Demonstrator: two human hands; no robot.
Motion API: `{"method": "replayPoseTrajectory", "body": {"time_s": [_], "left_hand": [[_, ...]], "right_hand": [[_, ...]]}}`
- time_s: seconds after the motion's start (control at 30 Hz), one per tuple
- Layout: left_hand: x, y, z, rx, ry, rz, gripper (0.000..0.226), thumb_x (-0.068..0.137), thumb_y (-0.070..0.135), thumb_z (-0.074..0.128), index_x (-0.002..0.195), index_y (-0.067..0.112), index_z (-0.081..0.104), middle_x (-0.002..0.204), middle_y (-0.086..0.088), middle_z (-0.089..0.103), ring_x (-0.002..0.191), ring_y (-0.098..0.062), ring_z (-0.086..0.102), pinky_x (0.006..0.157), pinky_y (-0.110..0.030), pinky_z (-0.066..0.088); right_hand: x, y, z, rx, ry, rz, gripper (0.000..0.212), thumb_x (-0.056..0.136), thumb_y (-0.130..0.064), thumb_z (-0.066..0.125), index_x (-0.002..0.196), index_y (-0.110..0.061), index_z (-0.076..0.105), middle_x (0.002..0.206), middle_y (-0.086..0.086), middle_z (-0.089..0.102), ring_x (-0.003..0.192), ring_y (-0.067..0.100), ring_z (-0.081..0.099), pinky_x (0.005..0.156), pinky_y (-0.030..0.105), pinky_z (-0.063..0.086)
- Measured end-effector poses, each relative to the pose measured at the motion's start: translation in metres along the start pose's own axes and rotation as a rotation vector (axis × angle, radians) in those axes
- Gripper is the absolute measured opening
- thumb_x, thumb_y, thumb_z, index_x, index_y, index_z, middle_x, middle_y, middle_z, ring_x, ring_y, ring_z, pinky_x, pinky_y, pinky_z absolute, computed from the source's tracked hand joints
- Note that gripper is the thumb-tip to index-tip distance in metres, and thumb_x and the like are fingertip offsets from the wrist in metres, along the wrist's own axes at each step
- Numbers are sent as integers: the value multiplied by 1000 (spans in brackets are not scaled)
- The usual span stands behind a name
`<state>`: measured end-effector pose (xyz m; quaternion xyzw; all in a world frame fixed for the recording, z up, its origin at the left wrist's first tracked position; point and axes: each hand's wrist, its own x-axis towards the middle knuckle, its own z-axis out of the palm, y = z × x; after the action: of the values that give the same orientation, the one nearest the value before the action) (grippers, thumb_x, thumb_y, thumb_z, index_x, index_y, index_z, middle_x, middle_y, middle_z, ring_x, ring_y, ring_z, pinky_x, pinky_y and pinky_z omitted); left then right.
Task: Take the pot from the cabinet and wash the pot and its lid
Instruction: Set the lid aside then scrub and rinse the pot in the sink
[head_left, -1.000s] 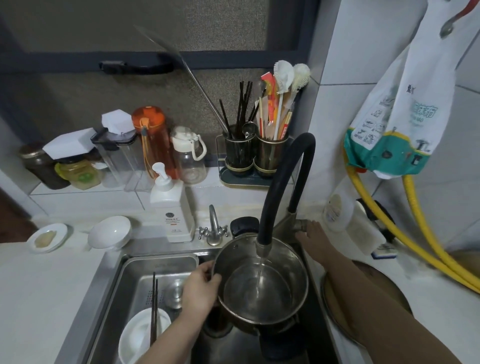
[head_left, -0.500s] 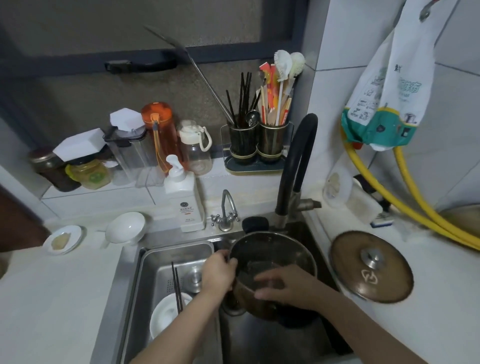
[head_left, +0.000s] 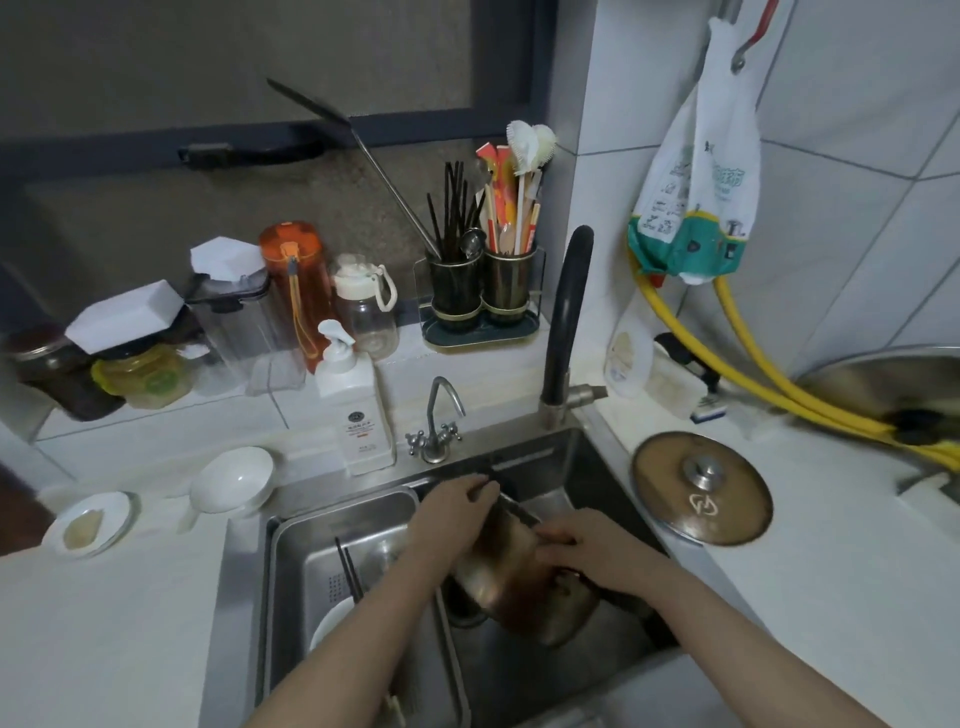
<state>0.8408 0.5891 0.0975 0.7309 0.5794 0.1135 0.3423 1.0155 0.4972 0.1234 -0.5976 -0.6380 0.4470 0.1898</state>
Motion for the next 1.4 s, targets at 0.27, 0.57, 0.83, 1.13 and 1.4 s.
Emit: {"method": "replayPoseTrajectory", "body": {"time_s": [0.27, 0.57, 0.83, 1.13, 1.4], "left_hand": [[-15, -3, 7, 198, -96, 317, 57, 96, 52, 36, 148, 35, 23, 160, 5, 16, 147, -13, 17, 121, -41, 9], [-20, 3, 6, 427, 115, 502, 67, 83, 72, 20, 141, 43, 36, 155, 12, 30, 146, -14, 19, 118, -46, 17], [-16, 34, -4, 561, 79, 504, 78, 74, 71, 9, 140, 43, 38, 153, 11, 33, 143, -15, 23, 119, -43, 13], [-9, 50, 3, 634, -26, 494, 53, 89, 63, 32, 137, 42, 41, 151, 10, 36, 142, -17, 24, 117, -41, 12], [-16, 22, 3, 110, 2, 280, 46, 96, 44, 43, 139, 28, 45, 145, 4, 47, 135, -13, 40, 110, -23, 27]], "right_hand": [[-16, 8, 12, 552, 147, 108, 20, 90, -11, 58, 104, -11, 72, 101, 9, 74, 98, 23, 68, 92, 35, 52], [-20, 2, 21, 947, 340, 110, 24, 91, -6, 54, 110, -14, 67, 98, 9, 74, 84, 15, 71, 65, 19, 54], [-16, 6, 21, 1170, 420, 137, 26, 89, -8, 58, 111, -18, 65, 106, 12, 72, 90, 20, 70, 70, 24, 55], [-16, 18, 26, 1235, 480, 197, 27, 87, -7, 59, 111, -20, 64, 103, 11, 72, 95, 25, 67, 80, 33, 52], [-15, -5, 21, 652, 358, 56, 28, 90, -9, 57, 98, -32, 72, 96, -3, 73, 92, 9, 67, 79, 19, 51]]}}
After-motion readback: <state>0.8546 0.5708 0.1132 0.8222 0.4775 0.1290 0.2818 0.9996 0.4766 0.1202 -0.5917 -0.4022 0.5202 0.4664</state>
